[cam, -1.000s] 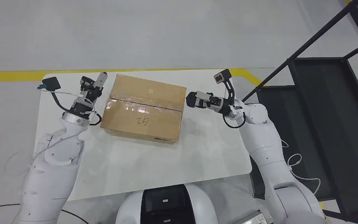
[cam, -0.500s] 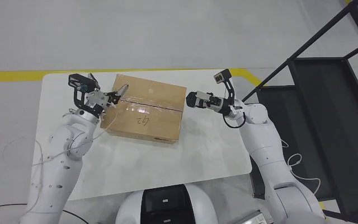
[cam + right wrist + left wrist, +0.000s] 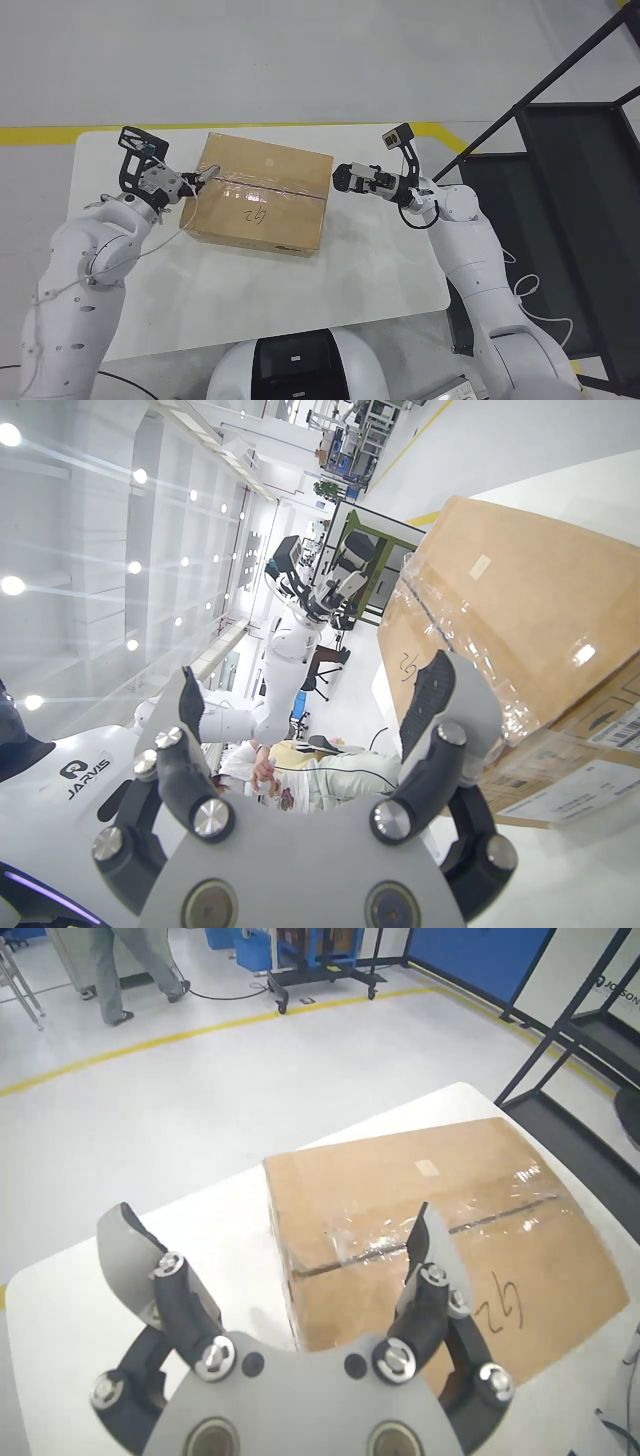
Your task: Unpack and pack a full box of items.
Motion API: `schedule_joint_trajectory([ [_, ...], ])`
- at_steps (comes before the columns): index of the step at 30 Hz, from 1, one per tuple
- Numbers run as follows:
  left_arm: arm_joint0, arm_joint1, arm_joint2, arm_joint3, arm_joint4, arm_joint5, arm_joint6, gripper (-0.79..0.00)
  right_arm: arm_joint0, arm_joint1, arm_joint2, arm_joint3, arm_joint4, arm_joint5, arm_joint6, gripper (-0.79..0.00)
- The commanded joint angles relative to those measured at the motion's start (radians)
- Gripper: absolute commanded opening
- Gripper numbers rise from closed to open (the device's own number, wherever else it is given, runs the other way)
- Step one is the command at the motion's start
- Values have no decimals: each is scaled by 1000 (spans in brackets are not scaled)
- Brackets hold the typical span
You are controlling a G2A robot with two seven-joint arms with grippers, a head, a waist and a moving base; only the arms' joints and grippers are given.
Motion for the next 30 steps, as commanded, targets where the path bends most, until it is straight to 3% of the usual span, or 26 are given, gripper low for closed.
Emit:
schedule_joint_trajectory([
  [1, 18, 2, -2, -27, -22, -21, -41, 0, 0, 0, 0, 0, 0, 0, 0, 0],
  [4, 28, 4, 2, -58, -44, -36, -82, 0, 0, 0, 0, 0, 0, 0, 0, 0],
  [20, 22, 4, 11, -61, -11, -35, -65, 0, 0, 0, 0, 0, 0, 0, 0, 0],
  [23, 34, 4, 12, -46, 20, 6, -58, 0, 0, 0, 0, 0, 0, 0, 0, 0],
  [30, -28, 3, 45, 15, 102, 20, -111, 0, 0, 0, 0, 0, 0, 0, 0, 0],
])
